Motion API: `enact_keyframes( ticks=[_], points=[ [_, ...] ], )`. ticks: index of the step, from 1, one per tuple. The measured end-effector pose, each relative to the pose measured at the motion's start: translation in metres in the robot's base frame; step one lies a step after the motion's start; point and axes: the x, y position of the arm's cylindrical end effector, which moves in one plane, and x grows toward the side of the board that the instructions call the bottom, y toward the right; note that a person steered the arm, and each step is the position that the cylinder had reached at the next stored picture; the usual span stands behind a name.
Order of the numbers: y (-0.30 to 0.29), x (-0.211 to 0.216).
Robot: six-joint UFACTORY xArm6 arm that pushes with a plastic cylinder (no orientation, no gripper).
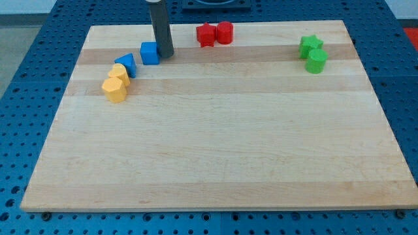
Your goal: Move the blue cube closer to blue triangle
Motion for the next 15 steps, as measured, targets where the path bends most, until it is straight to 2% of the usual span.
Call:
enact_keyframes(
  ticks=[9,15],
  points=[
    [-0.028,0.007],
    [-0.036,-0.003]
  ],
)
